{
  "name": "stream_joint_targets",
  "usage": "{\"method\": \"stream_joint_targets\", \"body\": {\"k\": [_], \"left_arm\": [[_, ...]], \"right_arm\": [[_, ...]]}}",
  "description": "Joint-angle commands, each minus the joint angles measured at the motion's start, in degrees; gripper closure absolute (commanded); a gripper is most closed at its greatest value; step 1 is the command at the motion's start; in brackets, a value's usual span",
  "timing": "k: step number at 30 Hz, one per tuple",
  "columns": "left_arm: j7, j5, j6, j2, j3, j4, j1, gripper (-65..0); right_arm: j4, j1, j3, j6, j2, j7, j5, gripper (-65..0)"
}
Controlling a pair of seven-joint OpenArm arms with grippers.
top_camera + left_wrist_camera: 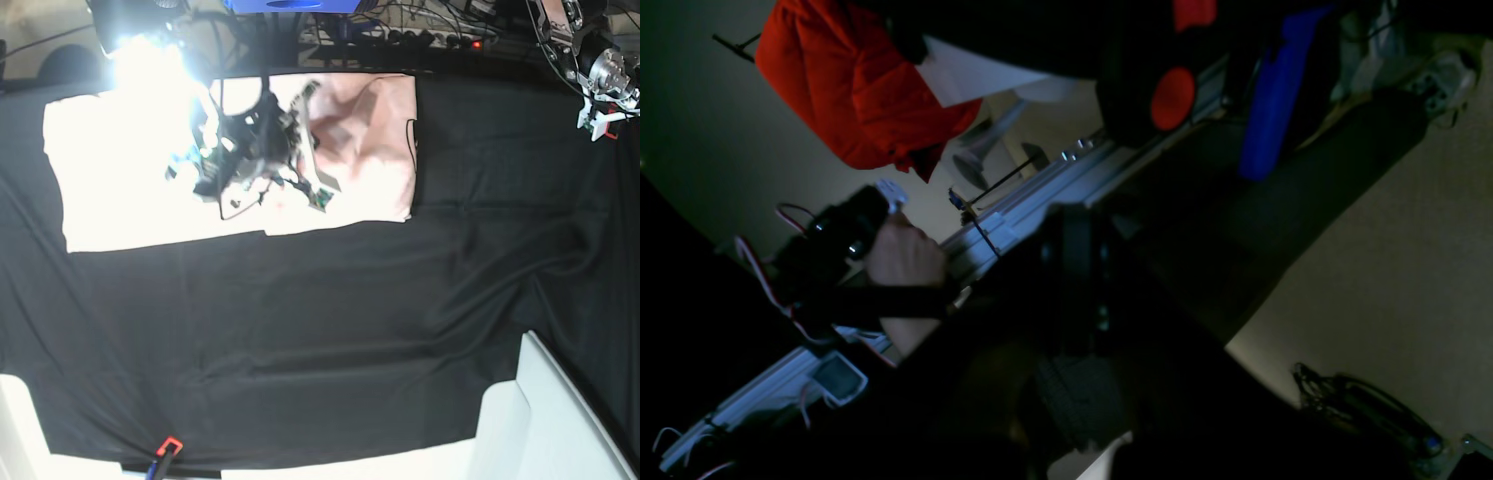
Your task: Fold the T-shirt properly
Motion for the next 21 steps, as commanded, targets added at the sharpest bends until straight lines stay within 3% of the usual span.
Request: {"method": "stream_joint_targets", "body": {"k": [1,17,19,21], "left_arm": [[0.54,1.14,0.69,-0.86,-0.33,0.88,-0.68,0.0],[0.54,1.14,0.69,-0.77,-0.41,0.62,-1.29,0.0],[0.54,1.14,0.69,-0.77,-0.41,0.62,-1.29,0.0],[0.54,1.14,0.69,-0.77,-0.50,0.62,-1.29,0.0]], "right_arm": [[1.94,-0.17,0.02,0.24,0.06,0.73,0.83,0.0],[5.19,-8.61,9.08,0.24,1.12,0.82,0.91,-1.2],[5.19,-9.31,10.31,0.24,0.94,0.64,1.18,-7.5],[5.19,-10.02,11.36,0.24,0.85,0.73,1.18,-18.0]]}}
